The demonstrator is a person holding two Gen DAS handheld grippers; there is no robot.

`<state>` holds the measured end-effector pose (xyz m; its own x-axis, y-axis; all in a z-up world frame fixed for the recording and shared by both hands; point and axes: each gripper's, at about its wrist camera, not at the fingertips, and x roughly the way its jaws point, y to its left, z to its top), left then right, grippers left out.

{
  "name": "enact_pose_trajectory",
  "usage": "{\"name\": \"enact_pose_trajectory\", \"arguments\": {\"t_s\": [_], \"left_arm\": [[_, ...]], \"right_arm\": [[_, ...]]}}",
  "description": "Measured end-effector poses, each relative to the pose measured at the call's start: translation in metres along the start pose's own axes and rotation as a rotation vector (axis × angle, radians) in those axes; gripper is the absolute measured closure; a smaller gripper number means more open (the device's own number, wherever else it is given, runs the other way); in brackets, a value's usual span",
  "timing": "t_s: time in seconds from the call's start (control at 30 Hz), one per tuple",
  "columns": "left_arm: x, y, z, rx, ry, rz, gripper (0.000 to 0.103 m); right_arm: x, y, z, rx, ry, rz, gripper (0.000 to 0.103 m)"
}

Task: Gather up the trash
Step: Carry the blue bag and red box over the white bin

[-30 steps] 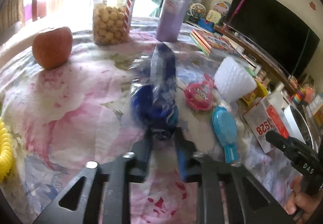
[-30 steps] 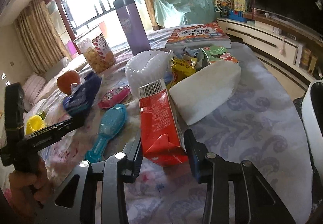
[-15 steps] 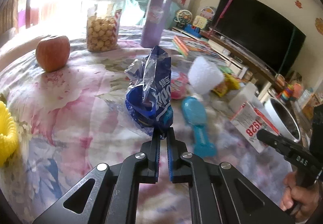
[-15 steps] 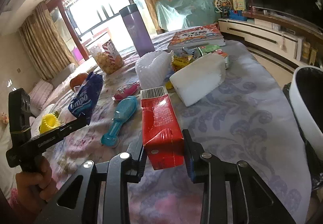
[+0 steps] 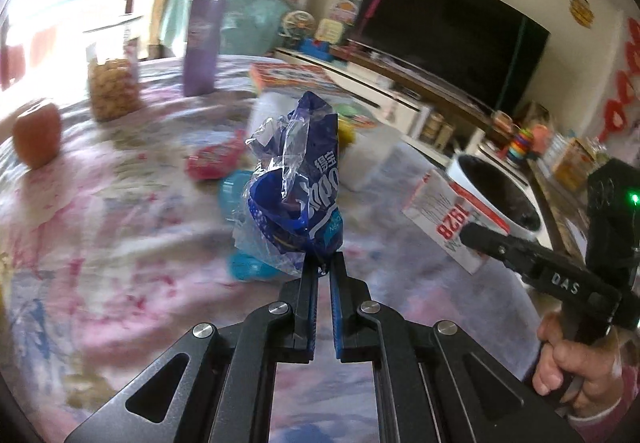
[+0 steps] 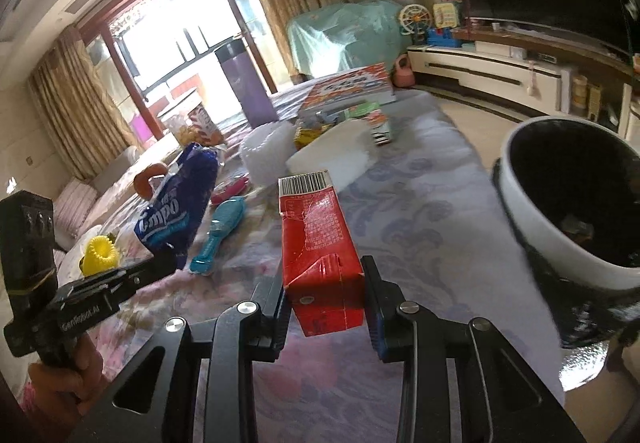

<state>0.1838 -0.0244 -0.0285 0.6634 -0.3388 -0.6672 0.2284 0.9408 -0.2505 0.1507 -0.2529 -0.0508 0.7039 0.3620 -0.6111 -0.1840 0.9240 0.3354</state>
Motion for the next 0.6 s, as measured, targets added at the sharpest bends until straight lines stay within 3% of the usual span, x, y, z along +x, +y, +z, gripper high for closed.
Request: {"name": "enact_pose_trajectory", "arguments": {"t_s": [0.6], "left_arm": [[0.068,-0.059,0.025,0.129,0.112,-0.123,0.099]], "right_arm": [[-0.046,-0.065,0.001,0.097,-0.072,-0.108,0.071]]}}
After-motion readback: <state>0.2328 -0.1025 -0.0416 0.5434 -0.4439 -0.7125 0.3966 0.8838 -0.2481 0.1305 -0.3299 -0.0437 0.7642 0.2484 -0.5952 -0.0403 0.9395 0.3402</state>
